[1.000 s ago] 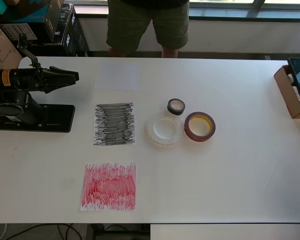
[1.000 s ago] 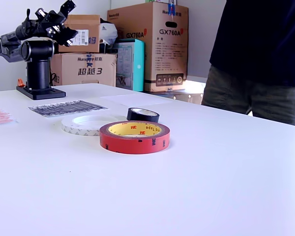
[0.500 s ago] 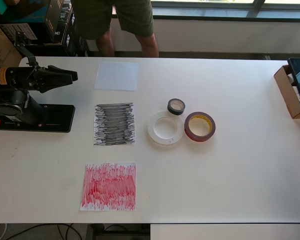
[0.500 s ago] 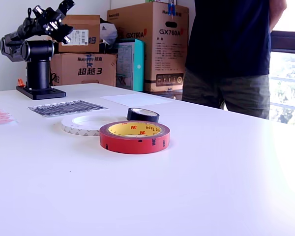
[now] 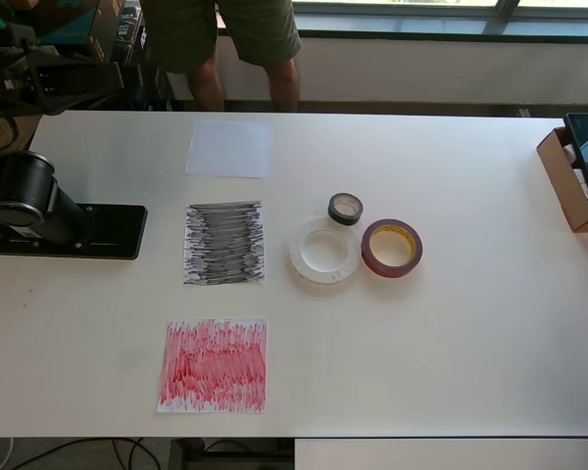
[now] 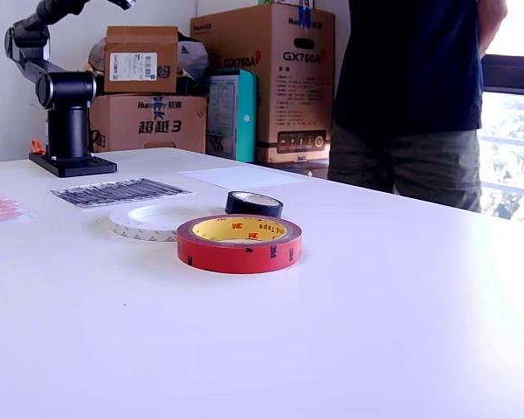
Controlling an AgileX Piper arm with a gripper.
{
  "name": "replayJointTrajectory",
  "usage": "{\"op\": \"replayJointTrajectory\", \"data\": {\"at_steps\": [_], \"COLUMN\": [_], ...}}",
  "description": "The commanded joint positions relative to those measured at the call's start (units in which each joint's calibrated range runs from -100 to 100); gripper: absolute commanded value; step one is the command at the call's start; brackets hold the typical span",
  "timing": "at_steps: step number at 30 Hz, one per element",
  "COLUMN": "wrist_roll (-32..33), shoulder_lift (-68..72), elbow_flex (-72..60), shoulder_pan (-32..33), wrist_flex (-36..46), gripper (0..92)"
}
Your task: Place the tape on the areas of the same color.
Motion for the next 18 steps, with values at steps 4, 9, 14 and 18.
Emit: {"op": "replayJointTrajectory", "data": {"at_steps": [4,9,14,18], "wrist_roll": [0.34,0.34,0.26,1.49], "shoulder_lift": [30.69,43.22,51.55,55.2], "elbow_flex": [-20.02,-27.2,-28.38,-27.29], "shoulder_pan": [-0.9,-0.9,-1.46,-1.69], "wrist_flex": [0.65,0.65,1.07,1.33], "gripper": [61.4,61.4,61.3,61.3]}}
